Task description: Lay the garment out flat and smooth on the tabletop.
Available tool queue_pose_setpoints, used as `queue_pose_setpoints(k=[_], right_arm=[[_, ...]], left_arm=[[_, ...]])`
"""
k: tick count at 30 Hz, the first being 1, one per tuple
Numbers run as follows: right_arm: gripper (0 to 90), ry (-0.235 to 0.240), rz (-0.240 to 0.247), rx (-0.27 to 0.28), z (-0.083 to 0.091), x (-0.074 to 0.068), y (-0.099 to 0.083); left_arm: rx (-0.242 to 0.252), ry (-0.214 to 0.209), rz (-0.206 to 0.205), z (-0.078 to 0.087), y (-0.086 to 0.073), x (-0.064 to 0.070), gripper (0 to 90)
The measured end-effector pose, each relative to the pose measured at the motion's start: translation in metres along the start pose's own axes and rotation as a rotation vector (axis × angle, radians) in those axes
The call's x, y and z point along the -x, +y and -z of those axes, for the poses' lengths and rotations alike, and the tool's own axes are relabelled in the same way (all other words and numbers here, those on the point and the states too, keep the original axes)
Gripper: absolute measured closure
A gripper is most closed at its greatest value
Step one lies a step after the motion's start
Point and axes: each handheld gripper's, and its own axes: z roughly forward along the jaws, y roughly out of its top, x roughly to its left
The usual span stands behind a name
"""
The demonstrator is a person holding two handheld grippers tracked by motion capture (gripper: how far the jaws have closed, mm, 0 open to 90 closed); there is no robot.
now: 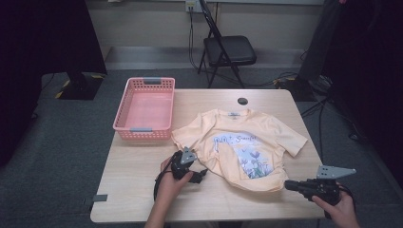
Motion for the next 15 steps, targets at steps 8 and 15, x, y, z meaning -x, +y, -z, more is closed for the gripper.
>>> queue_pose_setpoints(k=[8, 15], right_arm=[[87.5, 0.003, 0.001, -0.007, 0.007, -0.003, -0.008], [87.8, 0.010, 0.002, -0.010, 0.013, -0.006, -0.012]], left_arm=[[0.000, 0.000, 0.000, 0.000, 0.000, 0.000, 15.2], [0.000, 0.000, 0.000, 0.000, 0.000, 0.000, 15.2]])
